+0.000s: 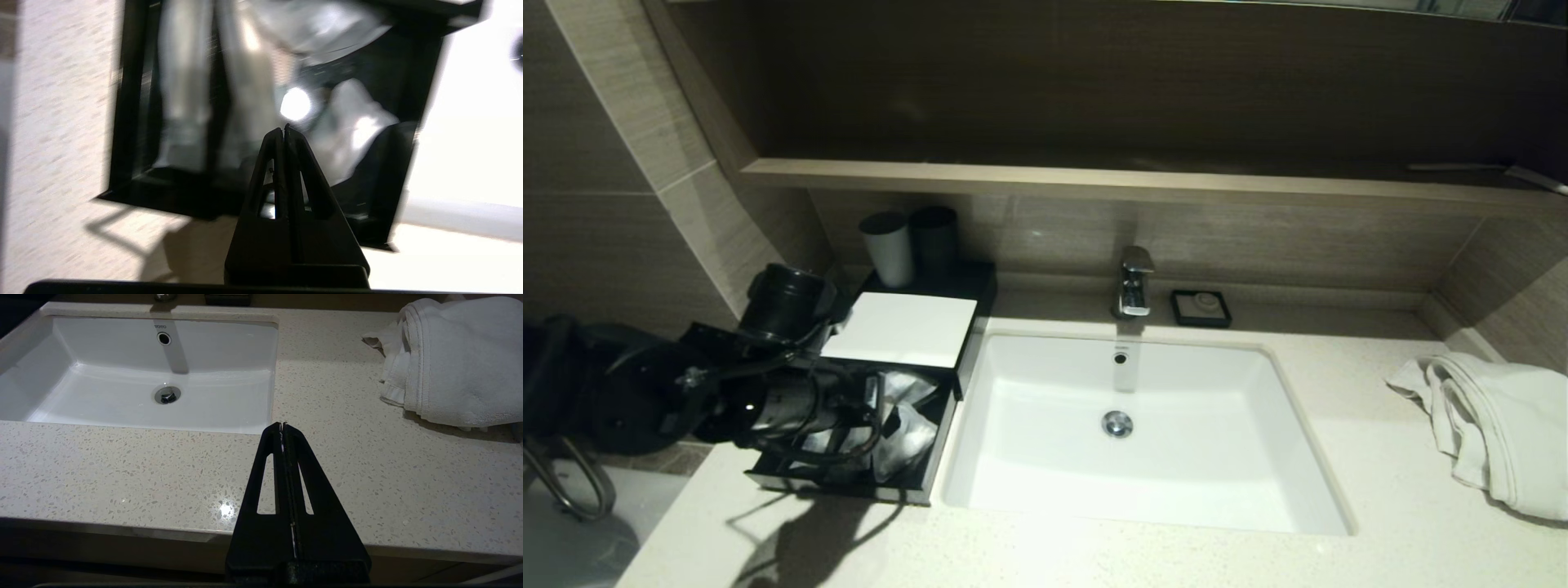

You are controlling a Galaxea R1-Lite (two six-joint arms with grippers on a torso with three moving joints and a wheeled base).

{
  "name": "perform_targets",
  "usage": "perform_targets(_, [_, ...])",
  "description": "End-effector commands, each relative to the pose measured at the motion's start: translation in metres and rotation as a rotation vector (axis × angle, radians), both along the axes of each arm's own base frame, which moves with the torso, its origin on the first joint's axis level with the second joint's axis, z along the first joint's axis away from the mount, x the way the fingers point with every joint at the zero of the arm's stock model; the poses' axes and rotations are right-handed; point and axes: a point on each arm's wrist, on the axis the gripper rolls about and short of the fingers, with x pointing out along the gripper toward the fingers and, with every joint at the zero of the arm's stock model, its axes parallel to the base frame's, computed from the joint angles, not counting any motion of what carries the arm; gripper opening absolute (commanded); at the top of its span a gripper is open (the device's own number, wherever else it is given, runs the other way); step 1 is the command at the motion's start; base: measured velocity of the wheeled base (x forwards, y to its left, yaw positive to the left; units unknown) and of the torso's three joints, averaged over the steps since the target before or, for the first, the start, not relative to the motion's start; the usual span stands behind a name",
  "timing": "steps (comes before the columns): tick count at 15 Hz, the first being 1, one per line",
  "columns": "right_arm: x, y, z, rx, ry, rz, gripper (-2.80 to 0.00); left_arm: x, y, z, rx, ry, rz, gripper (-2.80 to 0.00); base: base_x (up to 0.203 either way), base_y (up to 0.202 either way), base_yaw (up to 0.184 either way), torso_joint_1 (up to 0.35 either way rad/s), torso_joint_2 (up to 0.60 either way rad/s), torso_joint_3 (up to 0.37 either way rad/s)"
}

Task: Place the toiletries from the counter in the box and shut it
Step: Close the drawer

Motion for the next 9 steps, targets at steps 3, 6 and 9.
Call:
perform_targets(3, [0.000, 0.000, 0.000, 0.000, 0.000, -0.001, -2.80, -0.032, 0.026, -0.001, 0.020, 0.005, 0.040, -2.80, 0.000, 0.000, 0.000, 0.000, 0.00, 0.000])
perform_targets(6, [0.000, 0.000, 0.000, 0.000, 0.000, 0.001, -2.80, -0.045, 0.031, -0.012, 0.032, 0.047, 0.040, -2.80, 0.000, 0.000, 0.000, 0.000, 0.00, 0.000])
perform_targets(9, [0.000, 0.000, 0.000, 0.000, 0.000, 0.001, -2.80, -0.055, 0.033, -0.018, 0.039, 0.071, 0.040, -2.80, 0.000, 0.000, 0.000, 0.000, 0.00, 0.000])
